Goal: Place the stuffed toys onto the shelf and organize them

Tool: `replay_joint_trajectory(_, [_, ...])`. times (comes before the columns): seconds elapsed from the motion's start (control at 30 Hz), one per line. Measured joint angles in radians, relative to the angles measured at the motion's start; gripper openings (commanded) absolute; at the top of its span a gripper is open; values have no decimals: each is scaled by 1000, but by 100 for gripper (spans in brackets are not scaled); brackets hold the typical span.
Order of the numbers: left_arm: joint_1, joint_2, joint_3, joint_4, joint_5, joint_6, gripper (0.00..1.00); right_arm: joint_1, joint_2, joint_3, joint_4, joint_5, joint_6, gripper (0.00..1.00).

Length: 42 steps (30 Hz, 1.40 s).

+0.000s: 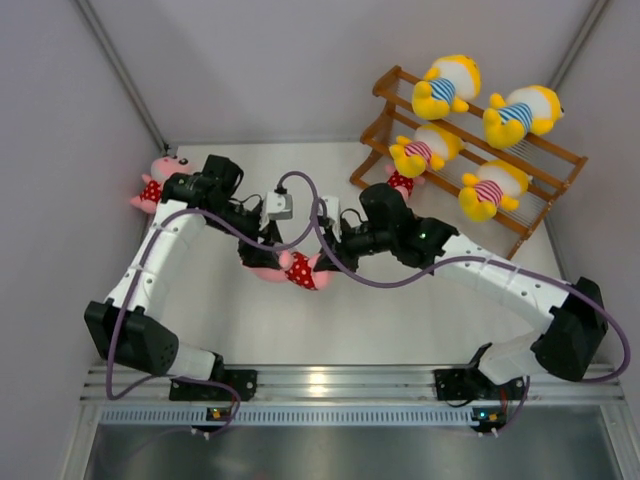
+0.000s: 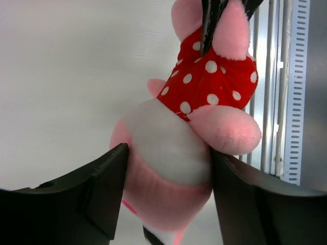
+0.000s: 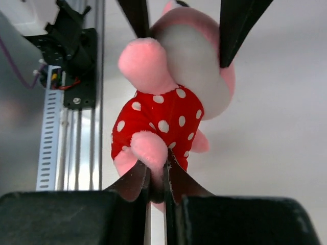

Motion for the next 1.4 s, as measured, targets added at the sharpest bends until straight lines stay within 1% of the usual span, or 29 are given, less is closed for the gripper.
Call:
replay_joint_trajectory(0.03, [0, 11, 5, 0, -7, -11, 80, 0, -4, -1, -12, 41, 8, 0])
replay_joint_trajectory(0.2, [0, 90, 35, 10, -124, -132, 86, 4, -50, -19, -121, 337, 60, 0])
replay_joint_trajectory(0.37, [3, 119, 35, 19, -249, -249, 87, 4, -71, -21, -276, 652, 124, 0])
replay_joint_trajectory(0.47, [3, 121, 35, 21, -289, -283, 87, 4, -71, -21, -382, 849, 174, 0])
replay_joint_trajectory(0.57, [3, 121, 35, 23, -312, -306, 87, 2, -64, -22, -442, 989, 210, 0])
replay_joint_trajectory(0.67, [3, 121, 35, 29, -331, -320, 86, -8, -12, -20, -495, 1150, 246, 0])
replay_joint_trajectory(0.77, [3, 121, 34, 32, -345, -325, 87, -19, 83, -17, -536, 1298, 270, 0])
replay_joint_trajectory(0.93, [3, 119, 31, 41, -368, -325, 87, -57, 199, -14, -544, 1433, 270, 0])
replay_joint_trajectory(1.1, [3, 104, 17, 45, -385, -324, 87, -129, 263, 7, -471, 1527, 196, 0])
replay_joint_trajectory(1.2, [3, 95, 16, 45, -388, -321, 87, -183, 307, 14, -367, 1564, 116, 0])
replay_joint_trajectory(1.4, [3, 82, -1, 47, -397, -309, 87, -266, 360, 0, -121, 1581, -32, 0])
